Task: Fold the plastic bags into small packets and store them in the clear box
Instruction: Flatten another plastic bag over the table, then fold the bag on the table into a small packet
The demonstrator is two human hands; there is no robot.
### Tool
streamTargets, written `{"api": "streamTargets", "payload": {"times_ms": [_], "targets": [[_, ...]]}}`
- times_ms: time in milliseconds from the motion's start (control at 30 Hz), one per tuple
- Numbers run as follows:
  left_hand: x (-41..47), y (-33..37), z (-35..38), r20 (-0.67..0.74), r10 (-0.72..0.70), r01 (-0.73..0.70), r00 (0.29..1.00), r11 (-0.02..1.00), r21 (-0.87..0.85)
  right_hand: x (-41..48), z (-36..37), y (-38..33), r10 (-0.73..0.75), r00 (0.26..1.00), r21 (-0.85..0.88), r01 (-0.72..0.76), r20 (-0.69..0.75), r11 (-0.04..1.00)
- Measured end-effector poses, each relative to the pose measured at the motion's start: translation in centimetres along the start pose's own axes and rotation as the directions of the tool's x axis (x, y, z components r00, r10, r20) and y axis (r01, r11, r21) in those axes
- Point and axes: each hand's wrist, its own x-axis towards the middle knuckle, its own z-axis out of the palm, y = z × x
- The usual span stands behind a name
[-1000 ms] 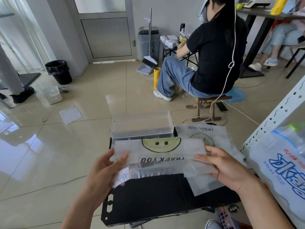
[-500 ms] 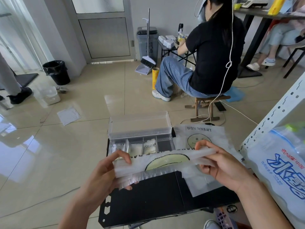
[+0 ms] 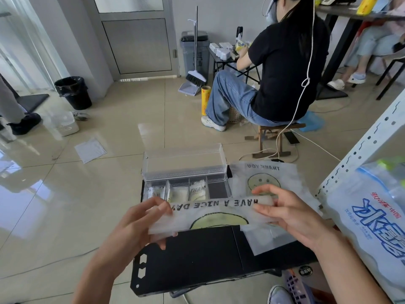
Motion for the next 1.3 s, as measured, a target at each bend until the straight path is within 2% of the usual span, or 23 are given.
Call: {"api": "streamTargets", "payload": {"times_ms": [67,133,233,300,367,400,467,500,533,600,667,767,833,867,933,967,1000,1033,1133,1300], "targets": [[0.0,-0.4,0.0,-0.018,0.025,-0.023,1.0,0.997,0.08,0.3,0.2,0.7,-0.018,0.998,-0.084,0.013,-0.062,0.996],[0.4,-1.6,-0.7,-0.079,-0.001,0.019,0.997,0.973,0.232,0.8,0.6,1.9,-0.035,0.991,-0.2,0.008,-0.129,0.98],[1.7,-5.3,-2.3,-0.17,-0.071,0.145,0.983,0.865,0.481,1.9,1.9,5.0,-0.066,0.986,-0.365,0.006,-0.152,0.931],[2.4,-7.9,-3.4,-0.227,-0.134,0.244,0.965,0.783,0.573,2.7,3.2,7.4,-0.065,0.985,-0.446,-0.012,-0.158,0.895],[2.5,-9.7,-3.9,-0.319,-0.199,0.367,0.927,0.659,0.656,3.2,4.4,9.7,-0.044,0.985,-0.545,-0.056,-0.169,0.836],[2.4,-10.3,-3.8,-0.371,-0.202,0.417,0.906,0.563,0.714,3.3,4.8,10.8,-0.033,0.985,-0.586,-0.072,-0.167,0.807],[1.8,-11.2,-2.6,-0.454,-0.081,0.455,0.887,0.312,0.834,3.3,5.3,12.3,-0.02,0.986,-0.63,-0.091,-0.167,0.771],[1.6,-11.6,-1.4,-0.435,0.014,0.421,0.9,0.229,0.878,3.2,5.5,12.8,-0.019,0.985,-0.638,-0.096,-0.172,0.764],[1.4,-12.0,0.4,-0.368,0.077,0.344,0.927,0.217,0.914,3.1,5.7,13.0,-0.024,0.984,-0.642,-0.097,-0.178,0.761],[0.9,-13.7,4.6,-0.144,0.07,0.122,0.987,0.25,0.961,3.0,6.2,13.0,-0.047,0.98,-0.649,-0.093,-0.195,0.755],[0.3,-16.7,7.5,-0.014,0.002,0.013,1.0,0.234,0.972,2.9,6.6,12.9,-0.076,0.974,-0.64,-0.08,-0.212,0.764],[-0.5,-20.3,8.1,-0.055,0.027,0.048,0.998,0.206,0.977,2.9,7.1,13.2,-0.104,0.974,-0.645,-0.053,-0.203,0.762],[-1.1,-20.8,7.5,-0.074,0.144,0.033,0.987,0.268,0.963,2.8,7.1,13.4,-0.098,0.978,-0.667,-0.05,-0.183,0.744],[-1.3,-20.6,6.9,-0.122,0.223,0.047,0.967,0.314,0.948,2.7,7.1,13.6,-0.1,0.979,-0.674,-0.045,-0.175,0.737],[-1.6,-19.7,5.2,-0.407,0.31,0.206,0.859,0.52,0.829,2.5,7.0,13.6,-0.113,0.98,-0.68,-0.03,-0.165,0.732],[-1.7,-19.2,4.2,-0.57,0.279,0.31,0.773,0.618,0.722,2.4,7.0,13.6,-0.122,0.979,-0.685,-0.025,-0.164,0.728],[-1.8,-18.8,3.1,-0.679,0.219,0.395,0.701,0.674,0.625,2.4,7.0,13.5,-0.126,0.978,-0.69,-0.023,-0.165,0.724],[-1.9,-18.7,2.2,-0.729,0.154,0.455,0.667,0.691,0.562,2.3,7.1,13.6,-0.126,0.978,-0.694,-0.025,-0.165,0.72],[-2.0,-18.5,1.2,-0.726,0.027,0.51,0.687,0.695,0.507,2.2,7.3,13.7,-0.123,0.979,-0.7,-0.025,-0.161,0.714],[-1.4,-17.5,1.7,-0.725,0.047,0.414,0.687,0.794,0.444,2.1,7.4,13.9,-0.111,0.978,-0.697,-0.045,-0.178,0.716]]}}
